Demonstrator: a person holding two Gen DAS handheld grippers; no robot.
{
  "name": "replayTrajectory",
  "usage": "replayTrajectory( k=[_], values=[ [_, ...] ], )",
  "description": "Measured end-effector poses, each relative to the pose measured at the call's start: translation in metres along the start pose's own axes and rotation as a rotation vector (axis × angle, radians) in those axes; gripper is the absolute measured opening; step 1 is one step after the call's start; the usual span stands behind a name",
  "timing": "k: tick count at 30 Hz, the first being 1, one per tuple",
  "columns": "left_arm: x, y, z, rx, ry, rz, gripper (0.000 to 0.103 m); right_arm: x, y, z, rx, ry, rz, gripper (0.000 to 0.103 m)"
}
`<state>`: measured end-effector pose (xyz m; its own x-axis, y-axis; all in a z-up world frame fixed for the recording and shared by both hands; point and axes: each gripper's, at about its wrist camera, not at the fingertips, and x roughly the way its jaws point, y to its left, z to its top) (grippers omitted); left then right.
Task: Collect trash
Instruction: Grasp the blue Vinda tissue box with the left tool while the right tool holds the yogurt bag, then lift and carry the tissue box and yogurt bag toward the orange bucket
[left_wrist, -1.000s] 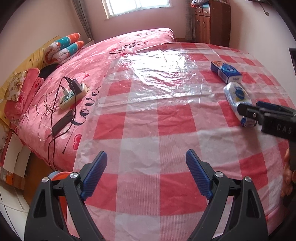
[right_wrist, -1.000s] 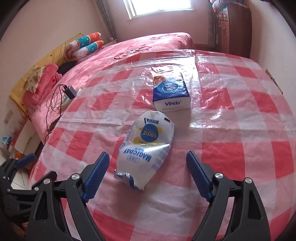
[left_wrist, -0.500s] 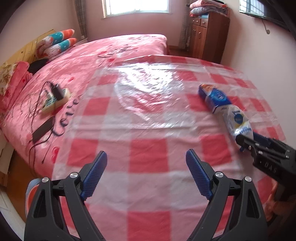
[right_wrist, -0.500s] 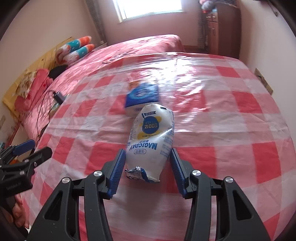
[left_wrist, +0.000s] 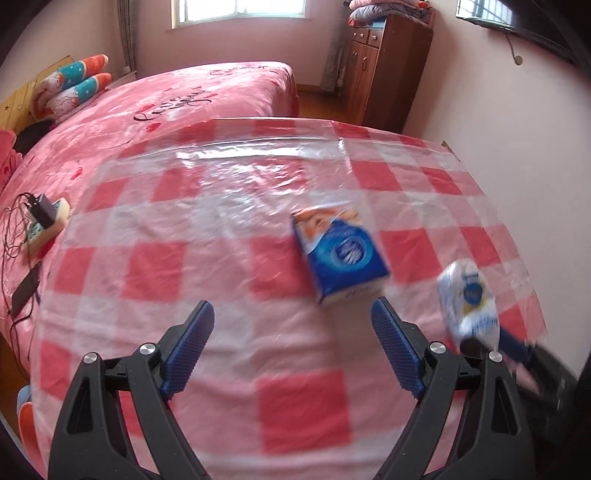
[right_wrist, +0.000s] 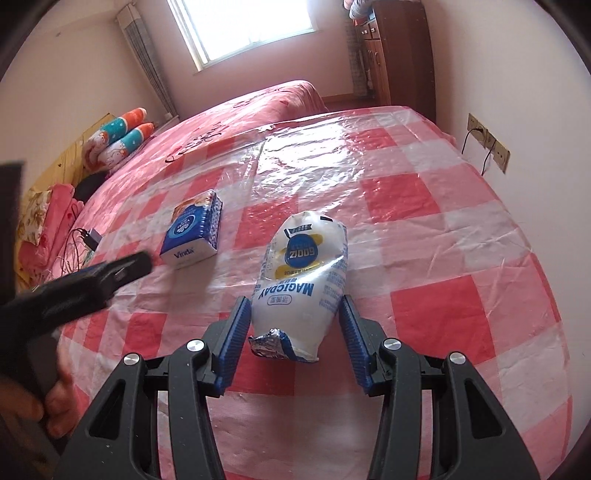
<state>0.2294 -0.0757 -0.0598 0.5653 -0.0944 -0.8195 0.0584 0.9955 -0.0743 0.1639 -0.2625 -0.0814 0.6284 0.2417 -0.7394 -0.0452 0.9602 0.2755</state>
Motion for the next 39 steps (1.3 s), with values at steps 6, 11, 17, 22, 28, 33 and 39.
replayTrajectory(
  k=[6, 11, 17, 22, 28, 33, 39],
  values=[
    [0.027, -0.02, 0.021, -0.008, 0.016, 0.012, 0.087, -0.003, -0.007, -0.001, 0.018, -0.005, 0.029, 0.052],
    [0.048, -0.022, 0.028, -0.017, 0.042, 0.044, 0.087, -0.003, -0.007, 0.0, 0.01, -0.002, 0.037, 0.056],
    [0.053, -0.026, 0.028, -0.006, 0.038, 0.065, 0.078, -0.001, -0.003, 0.001, -0.002, -0.005, 0.033, 0.067],
    [0.05, -0.028, 0.027, 0.008, 0.02, 0.082, 0.062, 0.0, -0.002, 0.003, 0.001, -0.005, 0.034, 0.068],
    [0.043, -0.022, 0.022, 0.0, 0.013, 0.053, 0.053, 0.002, -0.002, 0.003, -0.002, -0.003, 0.044, 0.072],
    [0.033, -0.014, 0.01, -0.005, 0.016, 0.04, 0.053, 0.002, -0.002, 0.003, -0.005, -0.001, 0.052, 0.073],
    [0.014, -0.006, -0.011, 0.01, 0.013, 0.027, 0.053, 0.002, -0.003, 0.003, -0.006, -0.001, 0.051, 0.072]
  ],
)
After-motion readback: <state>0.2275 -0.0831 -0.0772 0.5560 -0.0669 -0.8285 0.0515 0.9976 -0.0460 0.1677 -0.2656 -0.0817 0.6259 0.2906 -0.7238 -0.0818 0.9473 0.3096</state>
